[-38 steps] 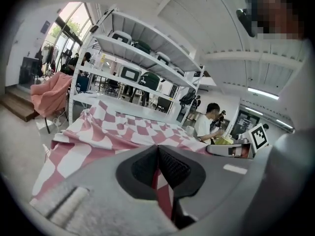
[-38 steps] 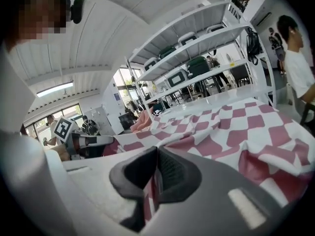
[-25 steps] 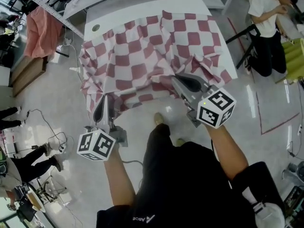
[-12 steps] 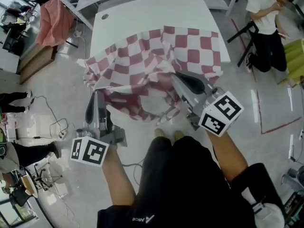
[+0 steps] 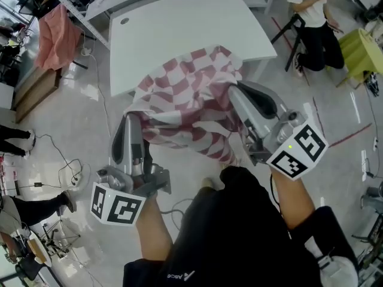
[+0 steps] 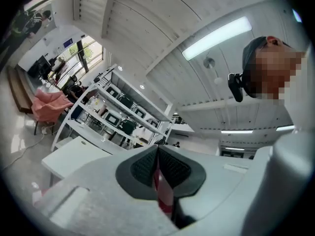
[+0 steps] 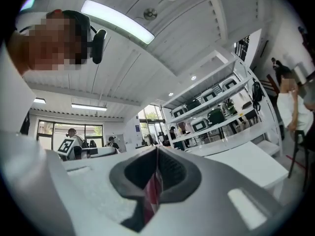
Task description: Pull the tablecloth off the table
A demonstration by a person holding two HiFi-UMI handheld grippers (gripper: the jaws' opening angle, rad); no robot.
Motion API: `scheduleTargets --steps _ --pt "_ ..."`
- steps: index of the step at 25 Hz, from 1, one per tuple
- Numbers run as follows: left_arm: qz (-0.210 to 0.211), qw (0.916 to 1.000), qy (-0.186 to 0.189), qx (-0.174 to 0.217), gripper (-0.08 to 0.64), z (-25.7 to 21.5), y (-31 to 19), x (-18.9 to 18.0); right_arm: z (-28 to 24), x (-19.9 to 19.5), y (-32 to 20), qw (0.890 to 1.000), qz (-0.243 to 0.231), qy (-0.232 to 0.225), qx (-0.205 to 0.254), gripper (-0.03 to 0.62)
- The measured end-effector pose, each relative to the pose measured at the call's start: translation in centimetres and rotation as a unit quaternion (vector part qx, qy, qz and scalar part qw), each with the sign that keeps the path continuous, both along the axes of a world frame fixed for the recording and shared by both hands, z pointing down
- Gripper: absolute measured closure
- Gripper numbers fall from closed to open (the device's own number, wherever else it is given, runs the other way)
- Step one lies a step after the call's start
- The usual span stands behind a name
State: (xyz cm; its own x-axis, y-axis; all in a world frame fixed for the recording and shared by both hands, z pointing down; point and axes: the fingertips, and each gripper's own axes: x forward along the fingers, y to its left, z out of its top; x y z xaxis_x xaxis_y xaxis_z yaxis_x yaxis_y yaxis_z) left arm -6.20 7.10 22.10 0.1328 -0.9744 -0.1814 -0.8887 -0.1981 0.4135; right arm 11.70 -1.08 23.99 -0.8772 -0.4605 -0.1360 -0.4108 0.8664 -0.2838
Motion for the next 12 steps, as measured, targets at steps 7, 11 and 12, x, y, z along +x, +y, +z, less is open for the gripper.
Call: scheduleTargets --steps 7,11,12 --pt "0.057 0.9977 -0.002 0.037 0.551 -2.1 3.0 2.3 -1.6 2.2 4.0 0.999 0.041 -0.004 0.023 0.583" --pt "0.057 0.9973 -0.011 0.045 0.551 -2.9 5.0 4.3 -2.0 4.2 6.3 0.999 0.039 -0.010 0.026 0.583" --pt "0.055 0.9973 -0.015 0.046 0.551 -3.1 5.5 4.7 -2.2 4.6 6.9 0.999 0.036 -0.013 0.027 0.583"
